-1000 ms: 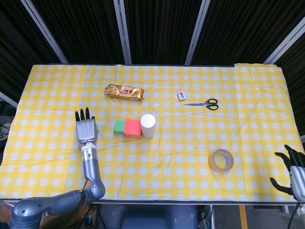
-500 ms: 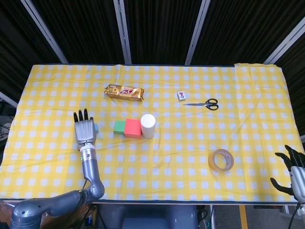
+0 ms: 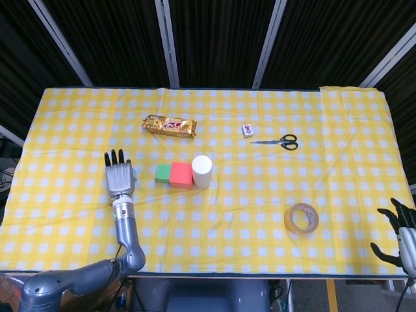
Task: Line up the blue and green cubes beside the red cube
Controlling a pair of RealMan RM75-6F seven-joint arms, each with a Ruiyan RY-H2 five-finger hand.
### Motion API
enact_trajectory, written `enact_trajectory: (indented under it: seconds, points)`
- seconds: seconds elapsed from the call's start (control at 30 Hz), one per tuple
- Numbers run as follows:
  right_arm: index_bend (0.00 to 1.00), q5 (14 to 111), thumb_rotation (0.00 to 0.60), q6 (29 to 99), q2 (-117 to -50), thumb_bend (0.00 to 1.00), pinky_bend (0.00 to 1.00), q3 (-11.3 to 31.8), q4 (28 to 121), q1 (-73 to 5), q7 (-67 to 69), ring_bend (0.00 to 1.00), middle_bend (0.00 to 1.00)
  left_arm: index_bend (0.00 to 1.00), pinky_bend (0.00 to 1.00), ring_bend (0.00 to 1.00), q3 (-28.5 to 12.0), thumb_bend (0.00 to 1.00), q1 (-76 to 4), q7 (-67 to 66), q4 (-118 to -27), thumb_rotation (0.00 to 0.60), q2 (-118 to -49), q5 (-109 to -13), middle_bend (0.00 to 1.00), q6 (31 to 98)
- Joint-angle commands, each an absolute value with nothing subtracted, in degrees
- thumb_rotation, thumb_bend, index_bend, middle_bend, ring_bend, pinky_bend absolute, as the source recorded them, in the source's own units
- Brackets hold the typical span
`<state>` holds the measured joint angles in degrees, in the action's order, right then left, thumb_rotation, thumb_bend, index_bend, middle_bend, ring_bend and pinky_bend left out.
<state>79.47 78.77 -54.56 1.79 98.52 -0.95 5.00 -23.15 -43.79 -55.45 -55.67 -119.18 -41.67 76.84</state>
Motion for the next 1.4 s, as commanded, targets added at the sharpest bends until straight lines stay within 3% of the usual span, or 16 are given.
enact_trajectory:
  seconds: [0.03,0.6,0.97,1.4]
  points:
    - [0.21,79.7,0.6,78.84,-54.54,0.32,0.0,1.73,98.57,-0.92,5.15,0.0,0.0,0.45,0.0,0.0,-23.24,0.39,-43.61,-55.41,-55.71,0.6,-119.18,-41.71,0.07,76.76]
    - [0.21,79.46,0.6,79.02,-54.49,0.32,0.0,1.78,98.71,-0.8,4.96,0.0,0.0,0.45,0.0,0.0,-23.56,0.4,-42.88,-58.2,-66.94,0.6,-111.67,-44.25,0.08,78.02]
    - [0.21,79.01,0.6,78.25,-54.59,0.32,0.0,1.65,99.47,-1.09,3.74,0.0,0.0,0.45,0.0,0.0,-22.4,0.4,-43.78,-52.43,-73.67,0.6,-102.46,-47.4,0.08,68.0]
    - [0.21,78.64,0.6,78.56,-54.14,0.32,0.0,1.83,99.38,-0.81,4.75,0.0,0.0,0.45,0.0,0.0,-19.65,0.4,-45.65,-51.32,-75.94,0.6,-100.7,-47.04,0.07,64.29]
